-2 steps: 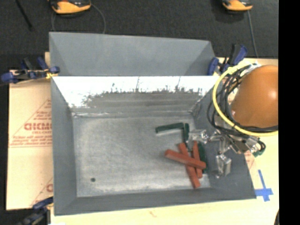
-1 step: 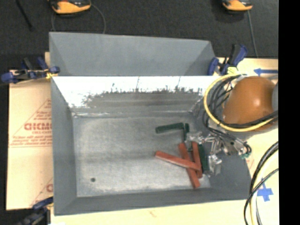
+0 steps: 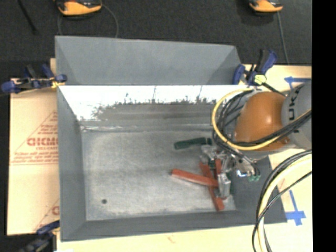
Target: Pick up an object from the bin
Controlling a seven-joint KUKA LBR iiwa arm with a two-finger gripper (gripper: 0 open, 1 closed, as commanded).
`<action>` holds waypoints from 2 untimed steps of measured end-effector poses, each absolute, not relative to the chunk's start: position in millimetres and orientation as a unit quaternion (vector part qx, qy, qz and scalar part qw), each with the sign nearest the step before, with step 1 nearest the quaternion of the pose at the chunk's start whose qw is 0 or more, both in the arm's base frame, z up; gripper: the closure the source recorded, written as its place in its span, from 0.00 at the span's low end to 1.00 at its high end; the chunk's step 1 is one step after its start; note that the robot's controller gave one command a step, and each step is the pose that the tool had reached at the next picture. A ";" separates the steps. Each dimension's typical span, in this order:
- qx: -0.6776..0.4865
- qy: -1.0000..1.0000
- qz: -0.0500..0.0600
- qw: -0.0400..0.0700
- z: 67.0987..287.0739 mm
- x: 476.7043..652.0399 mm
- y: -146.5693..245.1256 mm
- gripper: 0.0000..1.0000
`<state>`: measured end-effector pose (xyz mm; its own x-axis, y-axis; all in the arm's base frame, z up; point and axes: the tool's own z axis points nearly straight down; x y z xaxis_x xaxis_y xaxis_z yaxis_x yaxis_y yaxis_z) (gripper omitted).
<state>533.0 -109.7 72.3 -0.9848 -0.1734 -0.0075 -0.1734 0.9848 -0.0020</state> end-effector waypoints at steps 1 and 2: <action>-0.086 0.996 -0.003 0.021 81.4 542.8 -109.3 1.00; -0.116 0.993 -0.003 0.008 314.9 591.1 -131.8 1.00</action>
Offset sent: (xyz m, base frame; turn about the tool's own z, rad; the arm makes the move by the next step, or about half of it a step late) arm 0.0000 0.0000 0.0000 0.0000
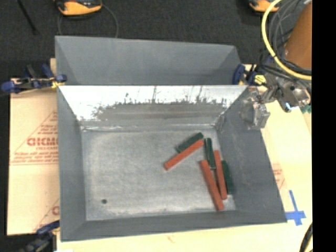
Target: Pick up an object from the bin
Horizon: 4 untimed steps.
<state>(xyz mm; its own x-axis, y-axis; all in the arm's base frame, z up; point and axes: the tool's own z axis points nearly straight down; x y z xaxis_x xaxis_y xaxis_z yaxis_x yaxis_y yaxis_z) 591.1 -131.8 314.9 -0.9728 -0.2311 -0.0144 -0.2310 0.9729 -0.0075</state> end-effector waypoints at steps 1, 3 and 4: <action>-0.115 0.993 0.000 0.003 309.4 589.3 -131.1 0.00; -0.150 0.989 -0.001 0.006 103.6 658.0 -105.0 0.00; -0.187 0.982 -0.002 0.004 72.3 649.8 -80.4 0.00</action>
Offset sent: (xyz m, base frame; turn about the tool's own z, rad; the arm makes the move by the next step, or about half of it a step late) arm 0.0000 0.0000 0.0000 0.0000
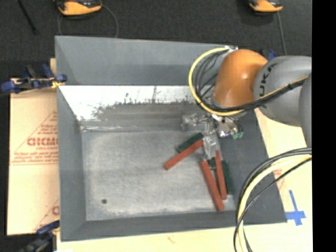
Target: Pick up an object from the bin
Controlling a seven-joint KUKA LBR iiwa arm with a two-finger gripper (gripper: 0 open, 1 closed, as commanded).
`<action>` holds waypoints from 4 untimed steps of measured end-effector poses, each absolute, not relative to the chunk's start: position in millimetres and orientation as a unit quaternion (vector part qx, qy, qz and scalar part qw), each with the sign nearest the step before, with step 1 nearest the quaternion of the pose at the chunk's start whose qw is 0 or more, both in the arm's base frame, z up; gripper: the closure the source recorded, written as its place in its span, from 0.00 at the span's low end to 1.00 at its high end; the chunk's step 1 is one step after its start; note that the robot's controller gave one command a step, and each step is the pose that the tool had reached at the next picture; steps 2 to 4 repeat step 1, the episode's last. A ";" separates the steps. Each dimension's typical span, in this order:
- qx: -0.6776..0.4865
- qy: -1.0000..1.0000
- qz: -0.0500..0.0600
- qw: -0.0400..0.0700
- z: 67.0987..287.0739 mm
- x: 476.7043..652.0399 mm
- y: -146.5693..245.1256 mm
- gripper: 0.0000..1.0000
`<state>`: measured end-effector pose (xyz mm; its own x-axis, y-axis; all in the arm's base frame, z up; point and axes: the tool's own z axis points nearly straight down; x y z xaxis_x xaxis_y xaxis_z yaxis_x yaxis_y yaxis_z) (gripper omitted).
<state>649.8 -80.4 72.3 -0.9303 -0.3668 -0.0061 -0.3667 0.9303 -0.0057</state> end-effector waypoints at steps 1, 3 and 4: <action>-0.185 0.983 -0.002 0.004 73.2 650.2 -80.8 1.00; -0.185 0.983 -0.002 0.004 73.2 650.2 -80.8 1.00; -0.185 0.983 -0.002 0.004 73.2 650.2 -80.8 1.00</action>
Offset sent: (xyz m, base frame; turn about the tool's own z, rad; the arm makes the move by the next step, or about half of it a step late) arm 0.0000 0.0000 0.0000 0.0000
